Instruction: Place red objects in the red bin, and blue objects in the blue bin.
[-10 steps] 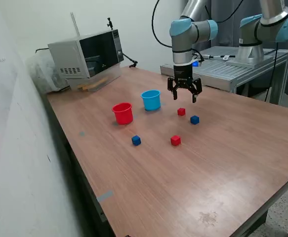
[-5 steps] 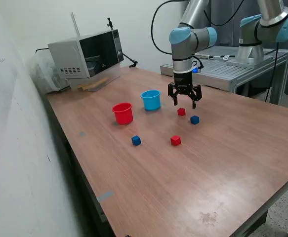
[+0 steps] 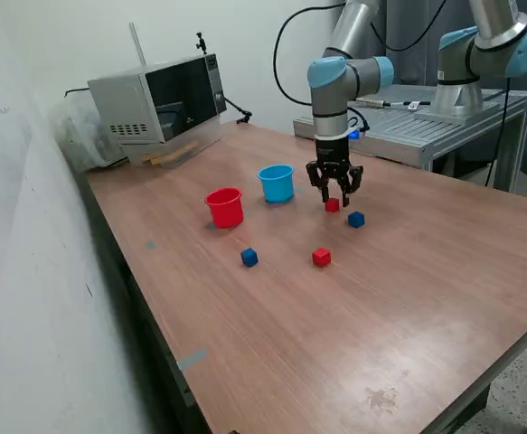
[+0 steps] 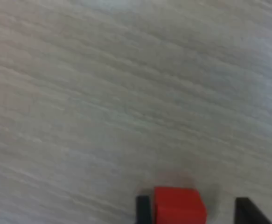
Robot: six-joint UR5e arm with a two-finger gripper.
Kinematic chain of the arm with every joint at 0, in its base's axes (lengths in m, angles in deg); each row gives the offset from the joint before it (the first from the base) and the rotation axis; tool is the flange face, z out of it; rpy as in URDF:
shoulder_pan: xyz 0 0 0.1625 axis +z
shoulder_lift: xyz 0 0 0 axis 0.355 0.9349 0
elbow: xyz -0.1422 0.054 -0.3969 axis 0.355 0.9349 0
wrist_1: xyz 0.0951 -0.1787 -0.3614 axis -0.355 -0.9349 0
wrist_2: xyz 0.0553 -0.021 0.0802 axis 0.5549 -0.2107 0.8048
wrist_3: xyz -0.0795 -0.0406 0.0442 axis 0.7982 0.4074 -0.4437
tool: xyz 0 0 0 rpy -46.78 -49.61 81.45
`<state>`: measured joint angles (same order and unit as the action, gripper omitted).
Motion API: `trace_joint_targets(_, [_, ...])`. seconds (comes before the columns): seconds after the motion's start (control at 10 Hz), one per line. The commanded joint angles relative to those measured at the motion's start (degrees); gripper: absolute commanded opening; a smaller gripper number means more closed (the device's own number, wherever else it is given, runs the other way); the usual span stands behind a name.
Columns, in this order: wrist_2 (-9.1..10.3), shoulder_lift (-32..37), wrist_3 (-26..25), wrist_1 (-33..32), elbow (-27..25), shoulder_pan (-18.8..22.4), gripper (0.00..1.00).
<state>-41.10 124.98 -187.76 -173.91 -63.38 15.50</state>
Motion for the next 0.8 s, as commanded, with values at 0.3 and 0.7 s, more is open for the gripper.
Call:
trace_joint_targets(0.3, [-0.08,-0.9,0.0,-0.1,2.6,-1.1,0.0])
trace_joint_targets(0.7, [-4.12,7.0,-0.5,1.8,6.5,-1.8,0.0])
